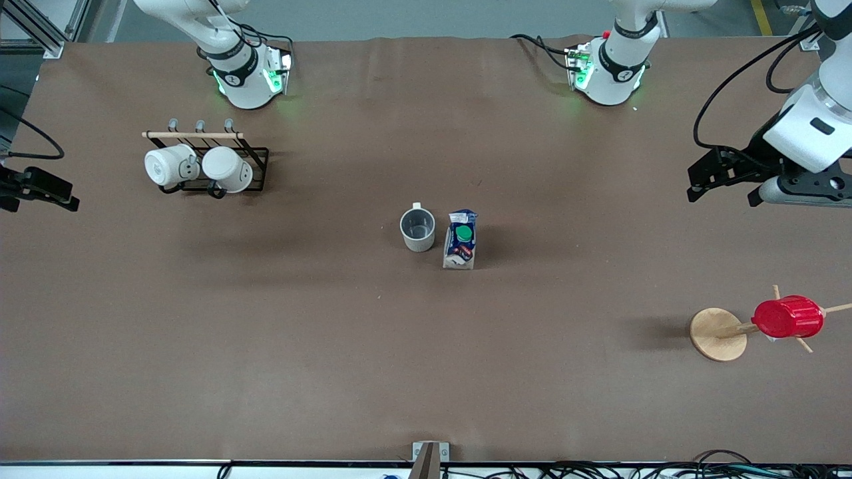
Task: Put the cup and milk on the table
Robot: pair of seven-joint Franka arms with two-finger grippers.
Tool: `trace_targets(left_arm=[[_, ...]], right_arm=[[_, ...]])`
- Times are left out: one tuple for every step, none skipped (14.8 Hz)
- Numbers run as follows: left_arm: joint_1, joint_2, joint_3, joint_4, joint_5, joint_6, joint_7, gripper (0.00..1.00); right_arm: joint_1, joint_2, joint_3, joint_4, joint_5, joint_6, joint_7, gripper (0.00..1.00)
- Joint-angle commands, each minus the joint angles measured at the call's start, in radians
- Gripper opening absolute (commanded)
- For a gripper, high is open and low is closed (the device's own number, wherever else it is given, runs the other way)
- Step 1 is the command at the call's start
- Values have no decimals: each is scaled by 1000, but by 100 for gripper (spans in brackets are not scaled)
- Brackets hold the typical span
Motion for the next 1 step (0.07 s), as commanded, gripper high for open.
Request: trace_targets(left_arm=[[-11,-15,1,-17,13,16,-41,100]], right_arm=[[-17,-15,12,-12,1,-5,-11,100]])
